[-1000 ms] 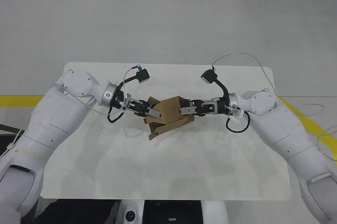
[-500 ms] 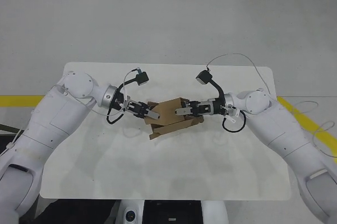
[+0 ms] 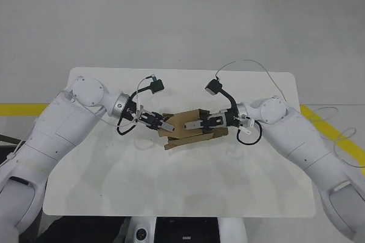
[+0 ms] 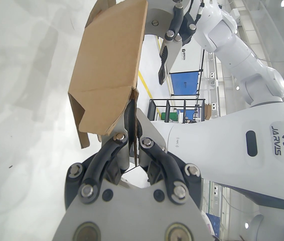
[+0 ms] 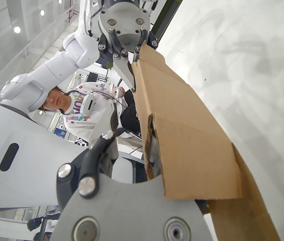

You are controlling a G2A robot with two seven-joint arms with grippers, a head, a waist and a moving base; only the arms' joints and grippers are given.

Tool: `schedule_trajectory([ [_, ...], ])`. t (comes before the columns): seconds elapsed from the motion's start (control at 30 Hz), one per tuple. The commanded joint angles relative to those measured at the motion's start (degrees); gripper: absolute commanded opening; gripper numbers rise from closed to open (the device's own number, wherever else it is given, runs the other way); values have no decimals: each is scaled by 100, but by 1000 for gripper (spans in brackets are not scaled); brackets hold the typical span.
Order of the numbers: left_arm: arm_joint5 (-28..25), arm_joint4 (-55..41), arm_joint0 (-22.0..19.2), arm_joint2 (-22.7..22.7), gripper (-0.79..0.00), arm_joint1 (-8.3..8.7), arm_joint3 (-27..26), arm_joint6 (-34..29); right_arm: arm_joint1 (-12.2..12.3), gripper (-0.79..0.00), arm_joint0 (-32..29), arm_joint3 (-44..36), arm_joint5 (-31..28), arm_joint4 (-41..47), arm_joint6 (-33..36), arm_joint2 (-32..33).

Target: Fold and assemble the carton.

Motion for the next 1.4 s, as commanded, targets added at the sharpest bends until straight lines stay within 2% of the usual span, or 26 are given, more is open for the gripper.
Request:
schedule_trajectory([
  [0.0, -6, -14, -18, 29, -785, 5, -7, 6, -10, -597, 19, 33, -4, 5, -4, -35],
  [0.07, -15, -26, -37, 58, -785, 12, -13, 15, -20, -665, 35, 64, -9, 12, -10, -71],
  [0.1, -22, -31, -44, 73, -785, 16, -12, 22, -24, -757, 43, 74, -7, 16, -7, -90],
  [0.13, -23, -39, -51, 89, -785, 19, -18, 23, -27, -785, 48, 81, -7, 25, -7, -106],
  [0.27, -30, -64, -81, 144, -767, 35, -25, 30, -35, -785, 70, 109, -10, 59, -10, -155],
  [0.3, -30, -70, -90, 154, -653, 40, -27, 31, -36, -785, 77, 115, -9, 60, -9, -166],
  [0.33, -27, -89, -98, 162, -443, 45, -40, 27, -36, -785, 84, 120, -9, 60, -10, -176],
  [0.37, -26, -113, -107, 167, -114, 54, -45, 27, -37, -785, 90, 130, -17, 65, -17, -186],
  [0.4, -8, -163, -104, 175, 0, 59, -71, 8, -37, -785, 98, 138, -25, 55, -25, -194],
  [0.7, 47, -1030, 81, -69, 0, 137, -333, -47, -38, -785, 142, 274, -190, 0, -190, -208],
  [0.97, 95, -1264, 278, -311, 0, 179, -488, -95, -56, -785, 171, 310, -284, -38, -285, -238],
  [1.37, 219, -1445, 449, -600, 0, 145, -703, -220, -95, -785, 211, 428, -378, -90, -379, -278],
])
